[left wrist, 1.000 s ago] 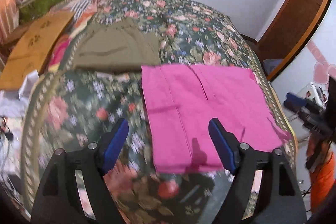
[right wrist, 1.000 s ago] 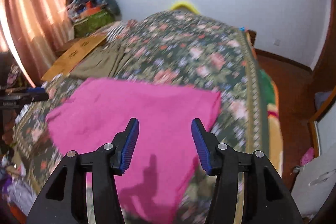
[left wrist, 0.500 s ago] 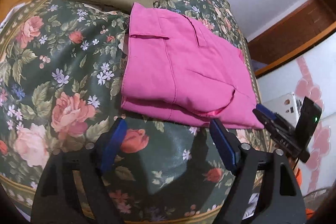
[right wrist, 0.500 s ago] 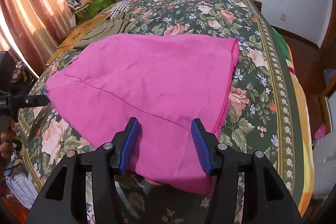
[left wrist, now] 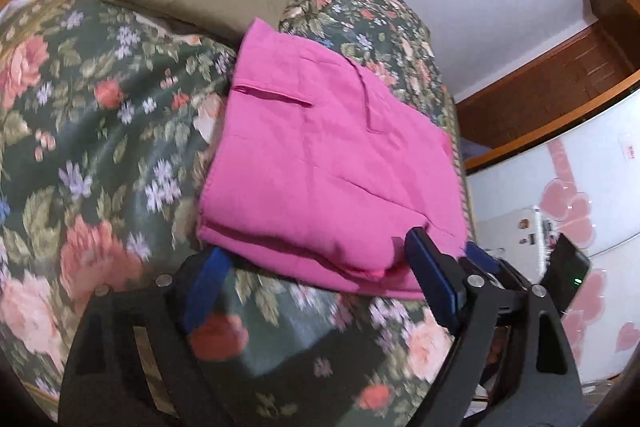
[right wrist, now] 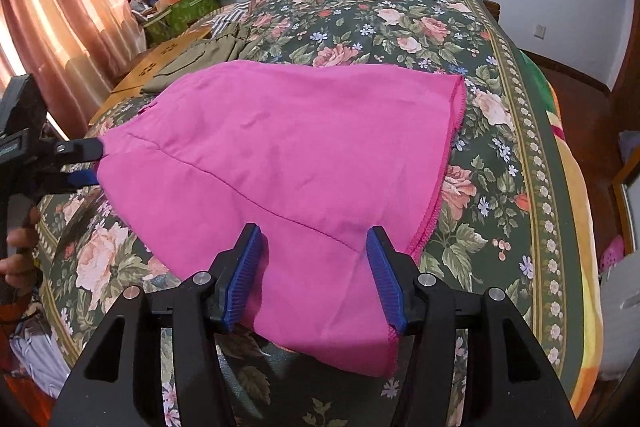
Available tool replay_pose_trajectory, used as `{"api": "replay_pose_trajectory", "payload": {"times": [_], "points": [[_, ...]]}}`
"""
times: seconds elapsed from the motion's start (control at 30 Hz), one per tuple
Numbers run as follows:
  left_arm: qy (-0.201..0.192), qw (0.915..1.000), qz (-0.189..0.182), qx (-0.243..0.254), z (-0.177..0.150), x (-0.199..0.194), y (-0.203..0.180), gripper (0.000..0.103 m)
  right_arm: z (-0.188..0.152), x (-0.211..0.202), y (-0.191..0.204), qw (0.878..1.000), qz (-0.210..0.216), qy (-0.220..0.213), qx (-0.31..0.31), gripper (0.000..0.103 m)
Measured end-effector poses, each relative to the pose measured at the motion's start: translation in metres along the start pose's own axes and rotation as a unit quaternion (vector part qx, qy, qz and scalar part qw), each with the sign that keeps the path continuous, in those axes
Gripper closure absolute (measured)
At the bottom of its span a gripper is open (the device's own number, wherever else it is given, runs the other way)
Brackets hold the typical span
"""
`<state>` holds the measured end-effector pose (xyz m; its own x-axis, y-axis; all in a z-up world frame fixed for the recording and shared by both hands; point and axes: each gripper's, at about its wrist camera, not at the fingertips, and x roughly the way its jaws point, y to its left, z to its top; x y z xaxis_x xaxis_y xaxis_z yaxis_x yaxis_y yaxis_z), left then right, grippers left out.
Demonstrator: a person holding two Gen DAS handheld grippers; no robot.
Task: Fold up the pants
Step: 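Grasp the edge of the folded pink pants with the left gripper, then lift the pants with the left gripper, fold them over, and release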
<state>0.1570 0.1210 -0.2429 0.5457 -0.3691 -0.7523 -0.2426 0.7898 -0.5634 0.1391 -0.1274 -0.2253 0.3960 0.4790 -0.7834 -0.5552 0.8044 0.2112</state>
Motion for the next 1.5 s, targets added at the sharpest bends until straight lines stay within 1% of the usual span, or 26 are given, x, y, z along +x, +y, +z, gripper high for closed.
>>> {"api": "replay_pose_trajectory", "payload": {"times": [0.07, 0.13, 0.2, 0.23, 0.27, 0.3, 0.37, 0.43, 0.47, 0.53, 0.63, 0.7, 0.73, 0.83, 0.93, 1.0, 1.1, 1.13, 1.23, 1.33, 1.5], "points": [[-0.004, 0.9999, 0.012, 0.001, 0.005, 0.005, 0.001, 0.017, 0.000, 0.000, -0.002, 1.000, 0.000, 0.001, 0.002, 0.052], [-0.011, 0.9998, 0.018, -0.004, 0.010, 0.009, 0.002, 0.022, 0.000, 0.001, -0.005, 1.000, 0.004, 0.002, 0.006, 0.050], [-0.013, 0.9996, 0.025, -0.007, 0.015, 0.012, 0.004, 0.037, 0.000, 0.001, -0.005, 1.000, 0.005, 0.002, 0.008, 0.050], [-0.013, 0.9995, 0.027, -0.007, 0.016, 0.013, 0.005, 0.039, 0.000, 0.001, -0.005, 1.000, 0.006, 0.002, 0.010, 0.050], [-0.014, 0.9995, 0.026, -0.005, 0.018, 0.014, 0.005, 0.044, -0.001, 0.001, -0.005, 1.000, 0.006, 0.002, 0.011, 0.050], [-0.016, 0.9995, 0.027, -0.001, 0.018, 0.014, 0.004, 0.052, 0.000, 0.001, -0.005, 1.000, 0.006, 0.003, 0.012, 0.050], [-0.021, 0.9989, 0.038, 0.016, 0.018, 0.014, -0.001, 0.063, 0.000, 0.001, -0.005, 1.000, 0.006, 0.004, 0.011, 0.050], [-0.033, 0.9980, 0.048, 0.024, 0.017, 0.011, -0.005, 0.066, 0.001, 0.001, -0.005, 1.000, 0.006, 0.007, 0.010, 0.050], [-0.040, 0.9975, 0.051, 0.030, 0.016, 0.008, -0.007, 0.070, 0.002, 0.000, -0.005, 1.000, 0.005, 0.008, 0.009, 0.050], [-0.052, 0.9960, 0.057, 0.045, 0.016, 0.003, -0.014, 0.073, 0.003, 0.000, -0.003, 1.000, 0.001, 0.012, 0.007, 0.050], [-0.073, 0.9907, 0.079, 0.084, 0.010, -0.011, -0.026, 0.078, 0.006, -0.001, -0.001, 1.000, -0.008, 0.020, 0.004, 0.049], [-0.087, 0.9844, 0.103, 0.113, 0.004, -0.021, -0.034, 0.079, 0.010, -0.003, 0.001, 1.000, -0.010, 0.026, 0.003, 0.049], [-0.098, 0.9797, 0.115, 0.132, 0.000, -0.029, -0.039, 0.079, 0.014, -0.006, 0.004, 1.000, -0.009, 0.026, 0.001, 0.049], [-0.111, 0.9729, 0.129, 0.156, -0.007, -0.045, -0.045, 0.080, 0.026, -0.016, 0.015, 1.000, -0.006, 0.007, -0.012, 0.049], [-0.123, 0.9678, 0.141, 0.168, -0.016, -0.060, -0.048, 0.080, 0.042, -0.019, 0.031, 1.000, 0.013, -0.013, -0.020, 0.048], [-0.134, 0.9634, 0.149, 0.178, -0.022, -0.070, -0.050, 0.080, 0.050, -0.016, 0.045, 0.999, 0.028, -0.018, -0.030, 0.047], [-0.150, 0.9550, 0.163, 0.197, -0.032, -0.082, -0.054, 0.080, 0.058, -0.005, 0.069, 0.997, 0.045, -0.013, -0.056, 0.047], [-0.154, 0.9523, 0.167, 0.204, -0.034, -0.085, -0.055, 0.080, 0.060, 0.001, 0.078, 0.996, 0.053, -0.005, -0.066, 0.047], [-0.160, 0.9494, 0.166, 0.213, -0.037, -0.092, -0.060, 0.080, 0.057, 0.021, 0.104, 0.992, 0.078, 0.027, -0.091, 0.047], [-0.163, 0.9487, 0.158, 0.221, -0.037, -0.096, -0.067, 0.080, 0.047, 0.037, 0.123, 0.988, 0.089, 0.056, -0.116, 0.047], [-0.170, 0.9436, 0.144, 0.245, -0.040, -0.096, -0.089, 0.080, 0.041, 0.040, 0.130, 0.986, 0.094, 0.059, -0.124, 0.046]]}}
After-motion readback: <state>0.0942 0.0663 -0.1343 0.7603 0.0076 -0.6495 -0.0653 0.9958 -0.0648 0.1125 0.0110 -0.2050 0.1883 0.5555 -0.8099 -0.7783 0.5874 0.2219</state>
